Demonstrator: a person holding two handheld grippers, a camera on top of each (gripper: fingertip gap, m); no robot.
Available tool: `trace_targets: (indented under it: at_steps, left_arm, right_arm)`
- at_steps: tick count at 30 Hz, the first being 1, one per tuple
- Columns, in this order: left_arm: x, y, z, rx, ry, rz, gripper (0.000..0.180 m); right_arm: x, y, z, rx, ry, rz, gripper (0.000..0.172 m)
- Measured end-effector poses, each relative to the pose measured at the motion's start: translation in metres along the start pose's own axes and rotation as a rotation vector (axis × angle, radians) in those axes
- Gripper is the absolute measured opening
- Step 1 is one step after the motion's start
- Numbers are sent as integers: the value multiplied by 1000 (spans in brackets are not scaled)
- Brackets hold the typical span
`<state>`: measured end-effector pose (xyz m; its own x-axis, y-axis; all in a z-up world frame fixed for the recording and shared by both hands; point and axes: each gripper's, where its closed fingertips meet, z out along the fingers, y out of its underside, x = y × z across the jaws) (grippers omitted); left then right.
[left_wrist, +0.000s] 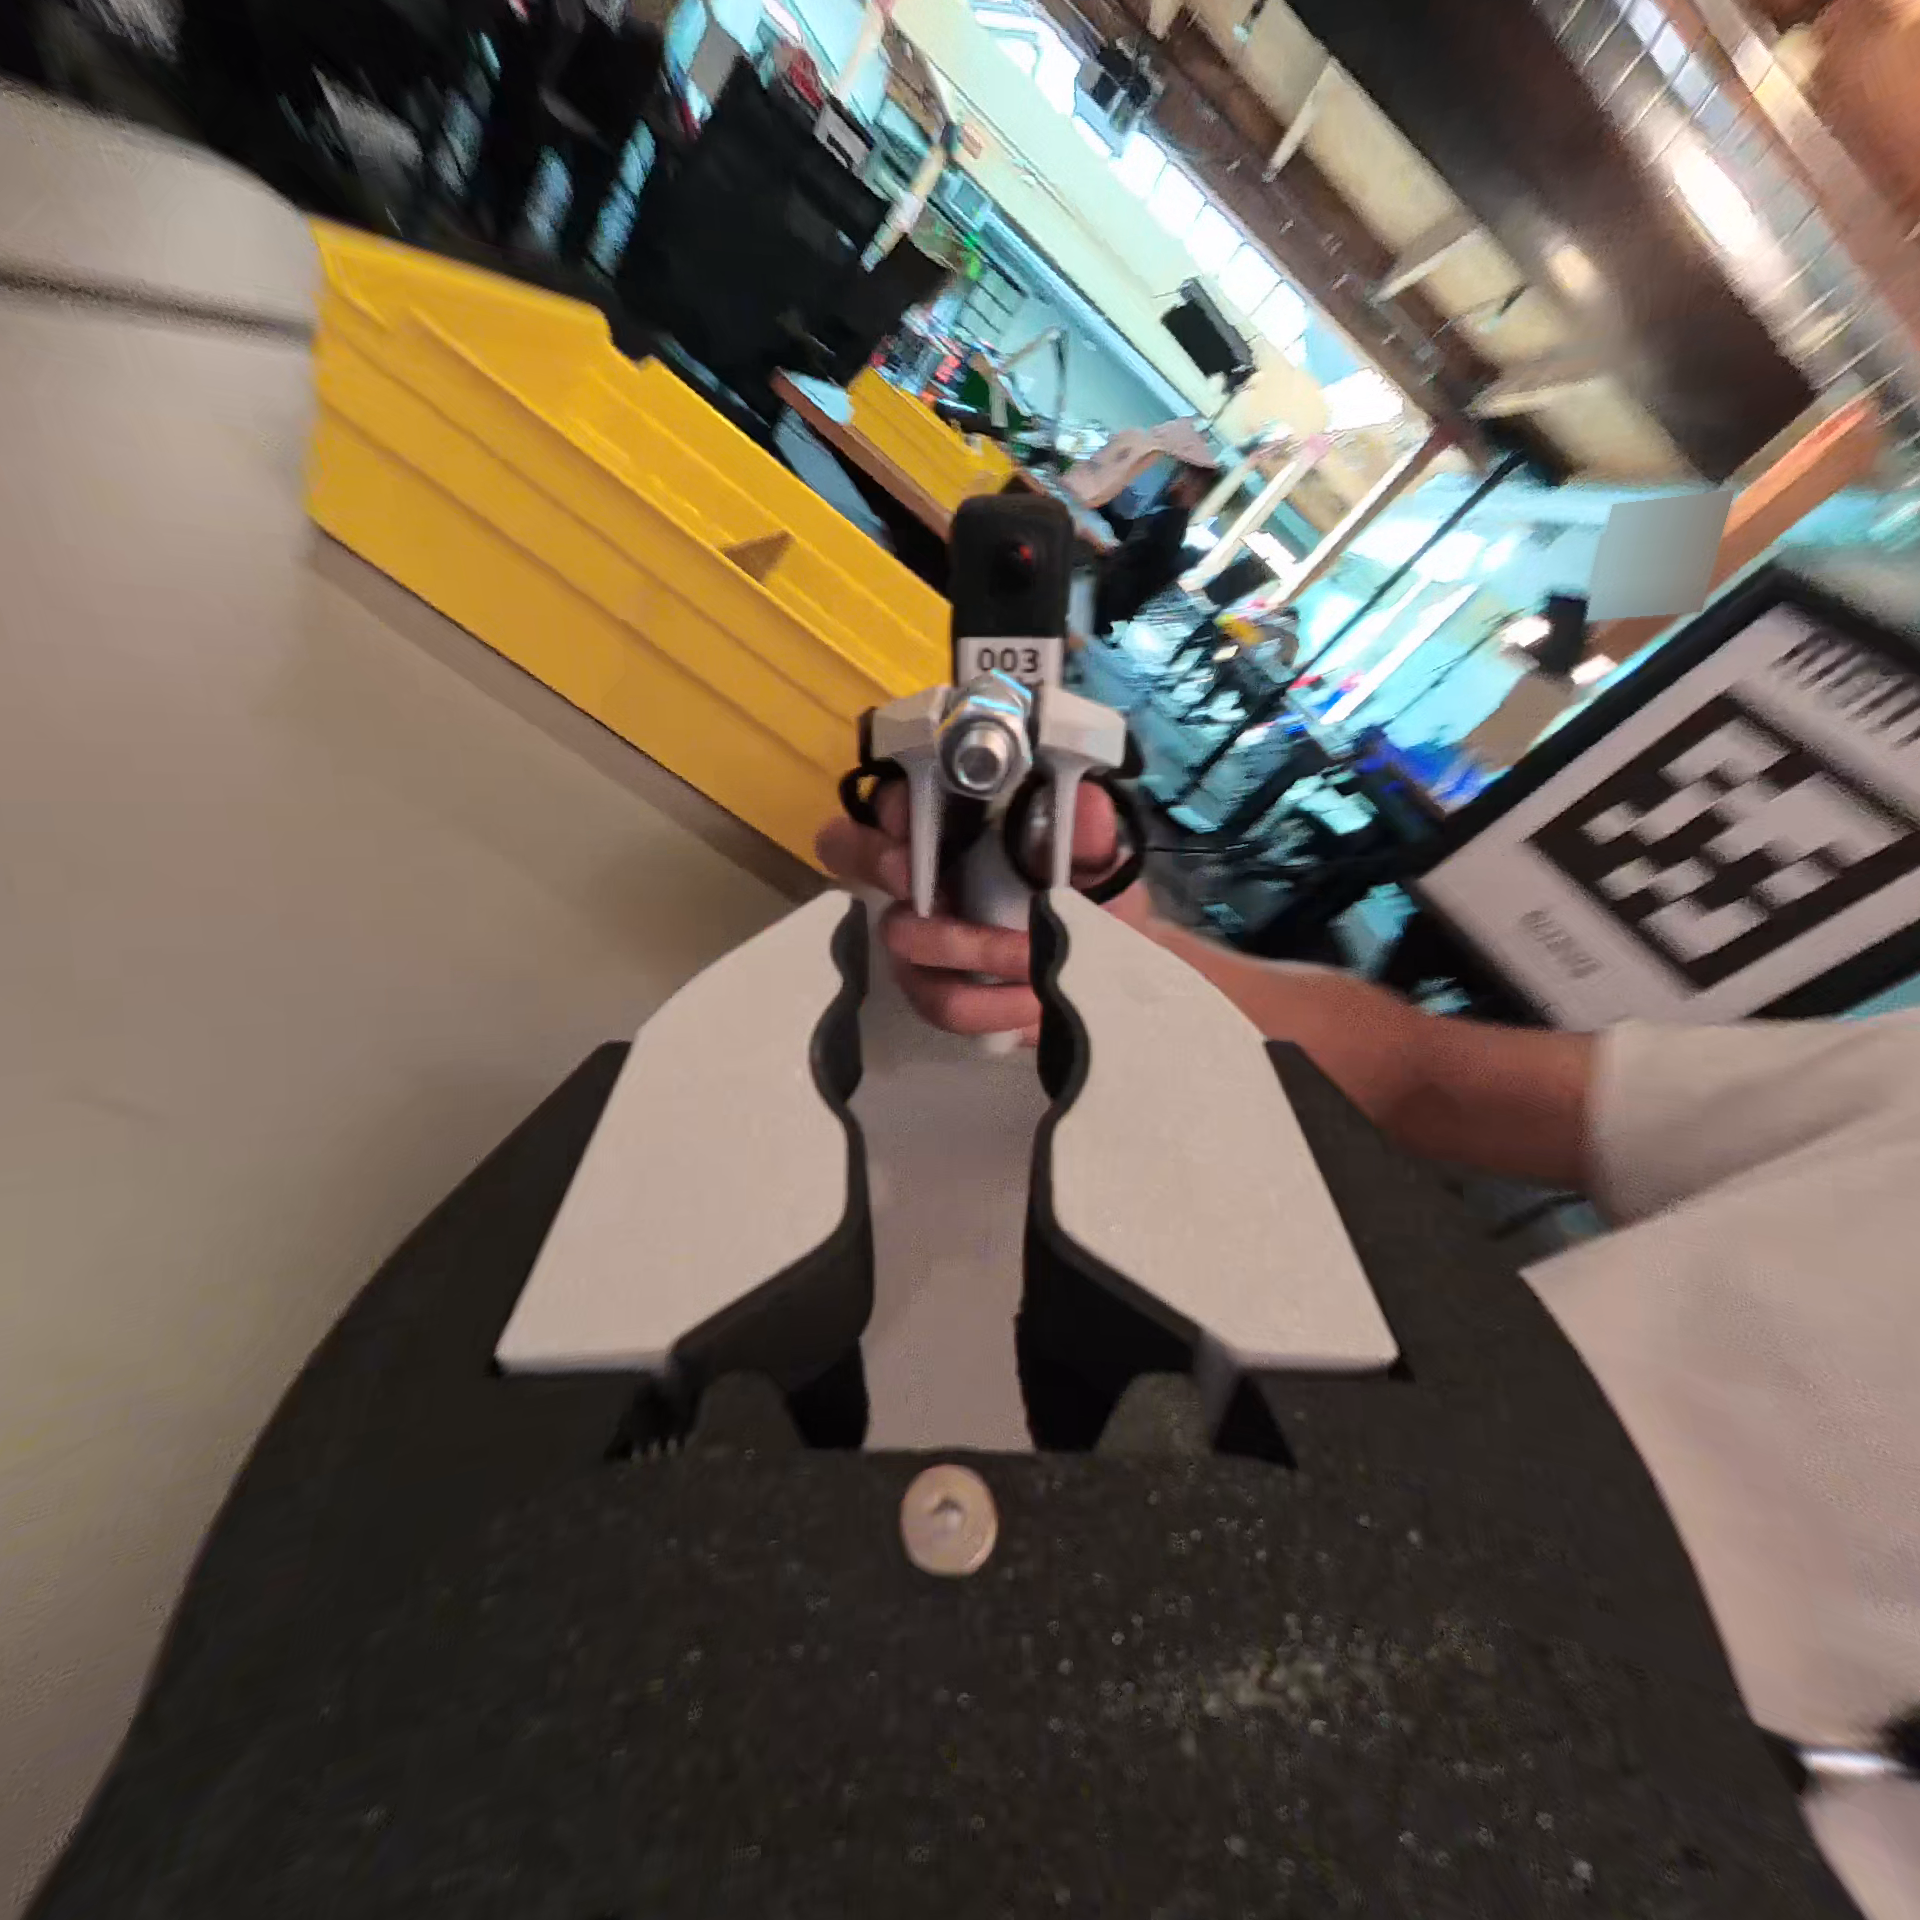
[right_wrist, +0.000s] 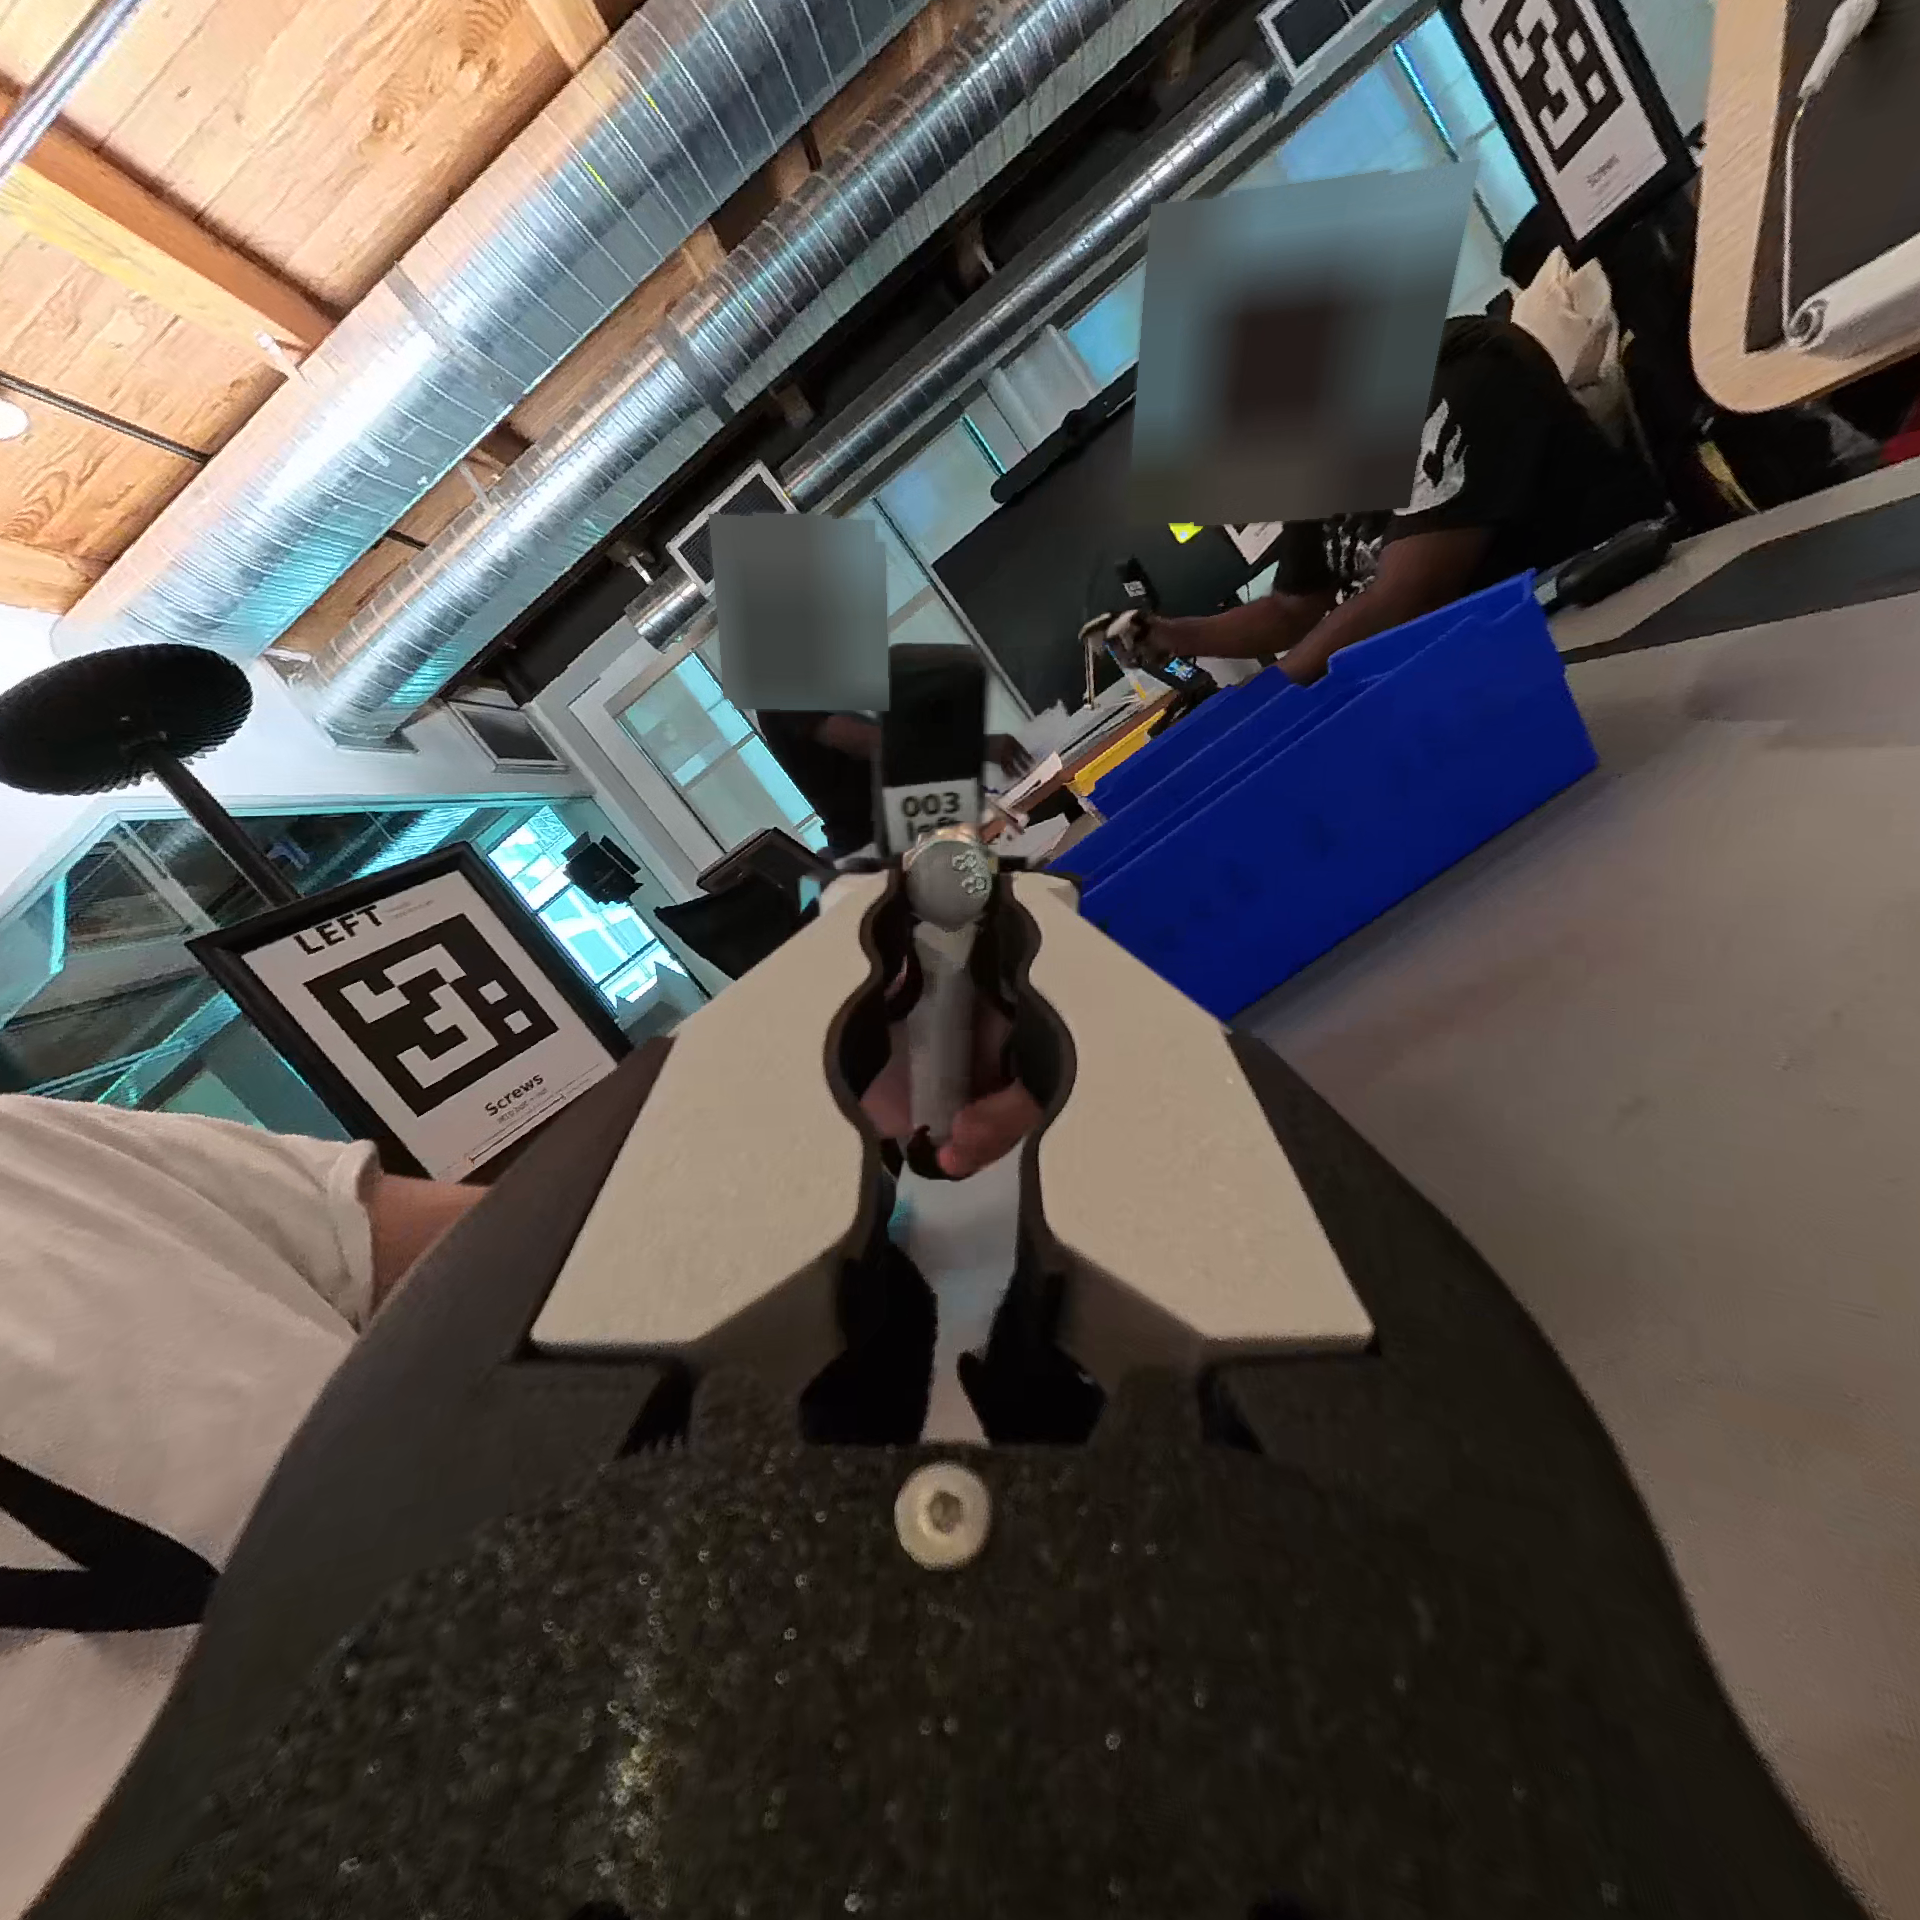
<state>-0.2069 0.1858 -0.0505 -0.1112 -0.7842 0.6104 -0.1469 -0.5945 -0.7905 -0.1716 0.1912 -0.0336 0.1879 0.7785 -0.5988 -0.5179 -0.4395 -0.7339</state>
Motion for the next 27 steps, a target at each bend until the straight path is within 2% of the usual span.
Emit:
trace_targets:
  at_steps: [7, 9, 11, 12, 15, 19, 23, 25, 27]
  left_arm:
    - [-1, 31, -12, -95, -272, 983, 38]
    - [1, 35, -11, -138, -314, 1149, 38]
    - [4, 31, -10, -131, -376, 1255, 42]
    - [5, 26, -12, -119, -421, 1304, 38]
    - [8, 20, -17, -104, -485, 1382, 41]
    - [16, 24, -15, -89, -437, 1416, 40]
    - [21, 25, -16, -93, -408, 1442, 18]
    - [22, 25, -16, -87, -396, 1386, 18]
    - [24, 22, -14, -59, -362, 1198, 18]
  right_arm:
    - [-6, 16, 11, -83, 6, 16, 16]
    - [-9, 17, 12, -74, -28, 110, 16]
    - [-12, 23, 15, -99, -62, 192, 17]
    - [-14, 28, 16, -126, -83, 231, 16]
    - [-17, 38, 19, -171, -124, 322, 16]
    - [-21, 52, 22, -227, -175, 449, 16]
    - [-20, 60, 23, -259, -177, 493, 16]
    - [-21, 59, 23, -256, -183, 475, 16]
    - [-24, 56, 23, -243, -189, 409, 16]
